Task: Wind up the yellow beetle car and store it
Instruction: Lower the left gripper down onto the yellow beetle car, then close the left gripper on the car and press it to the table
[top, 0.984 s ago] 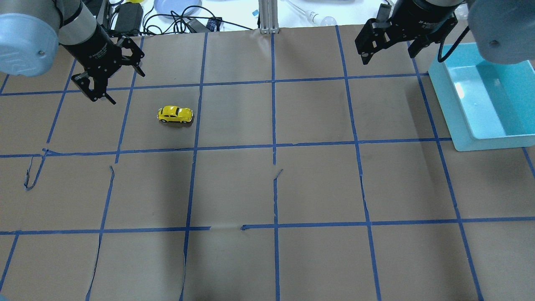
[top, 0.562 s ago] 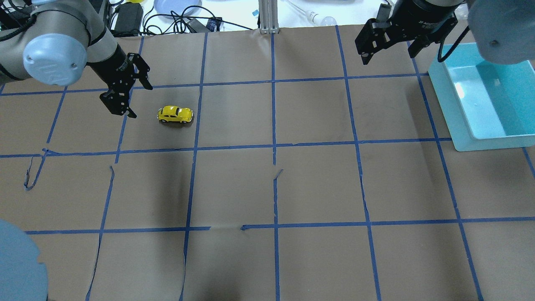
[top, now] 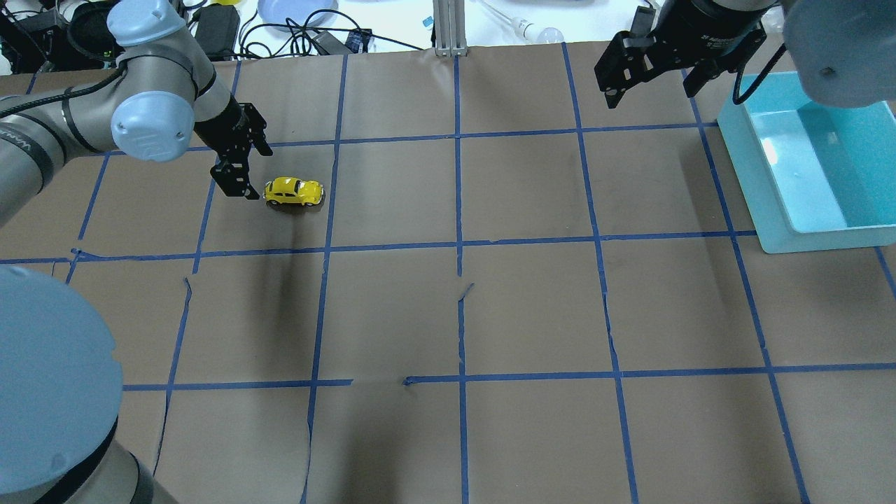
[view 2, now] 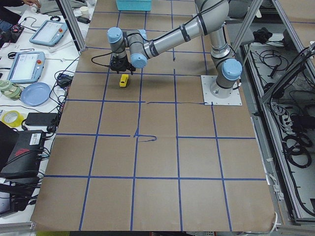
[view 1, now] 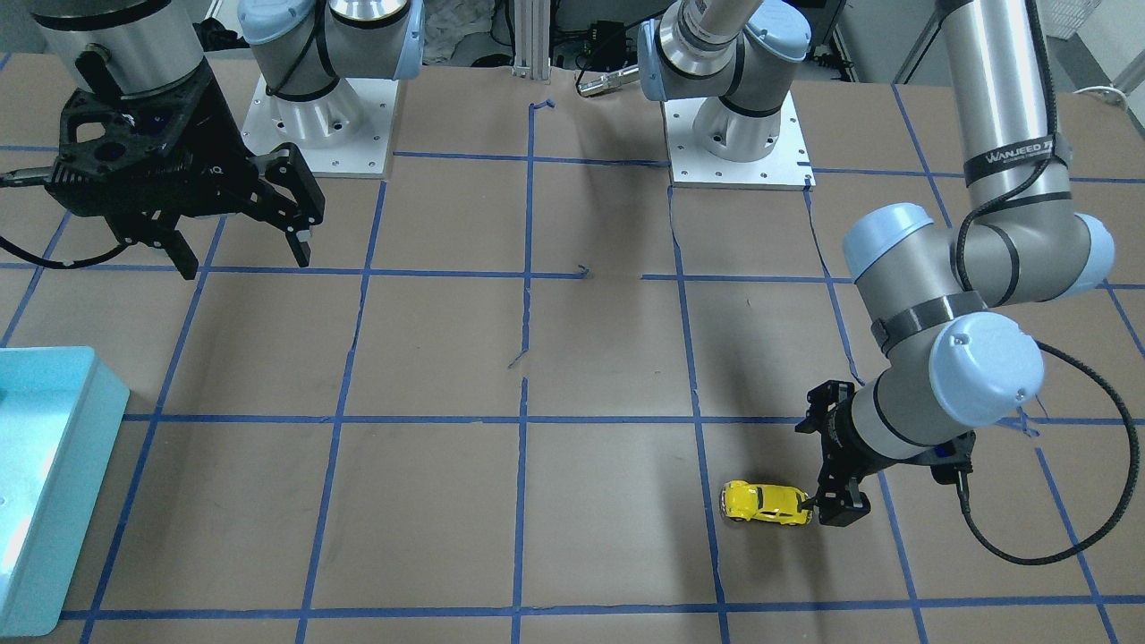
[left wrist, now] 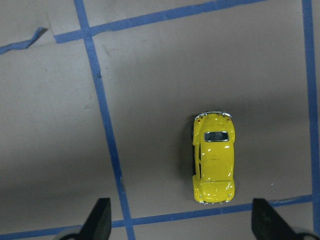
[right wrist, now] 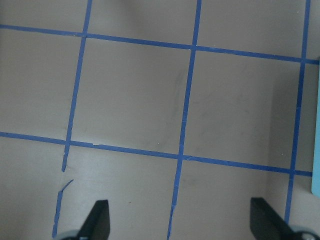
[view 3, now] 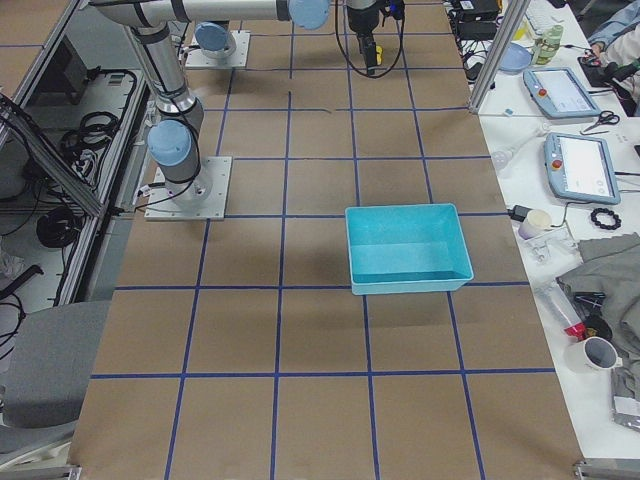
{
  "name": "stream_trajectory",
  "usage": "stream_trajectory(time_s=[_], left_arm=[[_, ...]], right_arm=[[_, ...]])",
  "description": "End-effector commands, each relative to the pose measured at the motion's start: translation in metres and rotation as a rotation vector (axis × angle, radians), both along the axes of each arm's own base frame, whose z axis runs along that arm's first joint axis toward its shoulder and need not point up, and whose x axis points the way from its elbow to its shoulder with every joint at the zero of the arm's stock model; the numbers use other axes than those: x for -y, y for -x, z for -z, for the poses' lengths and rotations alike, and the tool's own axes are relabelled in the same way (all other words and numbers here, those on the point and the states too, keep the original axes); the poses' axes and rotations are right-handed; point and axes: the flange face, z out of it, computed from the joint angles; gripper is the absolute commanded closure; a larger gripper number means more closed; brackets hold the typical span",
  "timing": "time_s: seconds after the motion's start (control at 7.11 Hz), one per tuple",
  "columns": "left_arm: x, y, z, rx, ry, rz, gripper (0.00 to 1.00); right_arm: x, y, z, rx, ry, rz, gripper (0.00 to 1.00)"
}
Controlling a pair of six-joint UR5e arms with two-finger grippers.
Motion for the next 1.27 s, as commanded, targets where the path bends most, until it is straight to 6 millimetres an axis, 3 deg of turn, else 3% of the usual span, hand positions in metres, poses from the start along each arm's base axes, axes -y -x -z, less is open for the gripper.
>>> stream_trajectory(time_s=[0.0,0.14,0.28,1.12], left_arm=[[0.013,0.015,0.028,0.004,0.037,-0.011,0.00],[0.013,0.031,0.044,0.004,0.016,-0.026,0.00],[0.013,0.034,0.053,0.003,0.001,-0.005,0.00],[0.013,0.026,0.068,0.066,-0.030,-0.009,0.00]], right_arm=[[0.000,0.000,0.000,0.000,-0.001,0.000,0.00],[0.000,0.000,0.000,0.000,0.001,0.000,0.00],[0.000,0.000,0.000,0.000,-0.001,0.000,0.00],[0.000,0.000,0.000,0.000,0.001,0.001,0.00]])
